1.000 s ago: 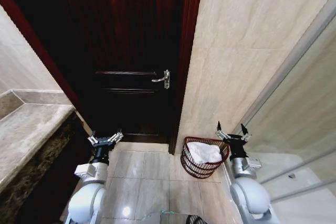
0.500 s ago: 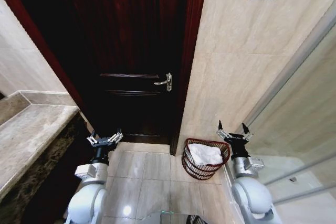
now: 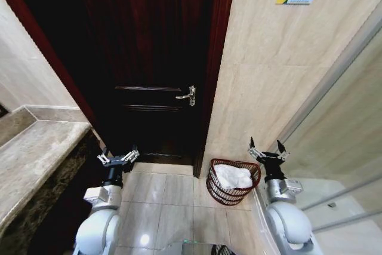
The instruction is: Discard the used towel into the hamper.
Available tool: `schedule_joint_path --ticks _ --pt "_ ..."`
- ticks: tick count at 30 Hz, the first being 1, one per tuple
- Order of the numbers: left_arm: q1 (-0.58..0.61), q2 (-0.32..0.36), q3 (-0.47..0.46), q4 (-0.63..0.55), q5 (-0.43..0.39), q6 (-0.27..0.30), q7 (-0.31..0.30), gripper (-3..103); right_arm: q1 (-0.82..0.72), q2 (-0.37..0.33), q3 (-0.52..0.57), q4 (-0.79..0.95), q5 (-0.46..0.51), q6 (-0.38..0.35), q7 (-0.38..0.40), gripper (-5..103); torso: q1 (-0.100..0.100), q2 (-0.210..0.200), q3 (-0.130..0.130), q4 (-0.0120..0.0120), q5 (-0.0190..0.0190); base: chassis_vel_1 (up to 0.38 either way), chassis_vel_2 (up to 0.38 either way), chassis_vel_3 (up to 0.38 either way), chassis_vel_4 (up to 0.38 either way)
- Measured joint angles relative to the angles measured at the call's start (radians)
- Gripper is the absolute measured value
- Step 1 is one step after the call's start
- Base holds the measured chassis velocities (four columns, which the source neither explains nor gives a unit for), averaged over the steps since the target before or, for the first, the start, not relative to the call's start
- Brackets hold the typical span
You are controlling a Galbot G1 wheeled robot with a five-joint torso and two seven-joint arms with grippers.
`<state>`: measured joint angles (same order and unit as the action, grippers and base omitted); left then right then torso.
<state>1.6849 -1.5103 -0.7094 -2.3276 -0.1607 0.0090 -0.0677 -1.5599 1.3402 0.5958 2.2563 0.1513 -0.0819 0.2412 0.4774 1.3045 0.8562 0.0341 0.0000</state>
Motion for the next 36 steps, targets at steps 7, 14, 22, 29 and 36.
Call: schedule_joint_path --ticks 7,14,22,29,36 --pt "0.002 -0.002 -0.007 -0.01 -0.013 -0.006 -0.007 100 -0.004 -0.001 0.005 0.015 0.006 -0.002 0.0 100 0.015 0.034 0.018 0.0 0.0 0.0 0.0 0.0 0.0" --pt "0.005 -0.005 -0.007 -0.012 -0.015 -0.014 -0.009 100 -0.018 0.004 0.008 0.021 0.006 0.001 0.0 100 0.029 0.064 0.035 0.0 0.0 0.0 0.0 0.0 0.0" --pt "0.007 -0.004 -0.007 -0.022 -0.015 -0.015 -0.009 100 -0.033 0.005 0.016 0.036 0.007 0.004 0.0 100 0.05 0.109 0.058 0.0 -0.0001 0.0 0.0 0.0 0.0" --pt "0.016 -0.006 -0.004 -0.028 -0.017 -0.03 -0.007 100 -0.041 0.008 0.014 0.044 0.013 0.003 0.002 100 0.071 0.156 0.084 0.0 0.0 0.0 0.0 0.0 0.0" --pt "0.027 -0.015 0.001 -0.04 -0.024 -0.043 -0.006 100 -0.088 0.01 0.026 0.085 0.035 -0.032 -0.006 100 0.08 0.174 0.094 0.0 0.0 0.0 0.0 0.0 0.0"
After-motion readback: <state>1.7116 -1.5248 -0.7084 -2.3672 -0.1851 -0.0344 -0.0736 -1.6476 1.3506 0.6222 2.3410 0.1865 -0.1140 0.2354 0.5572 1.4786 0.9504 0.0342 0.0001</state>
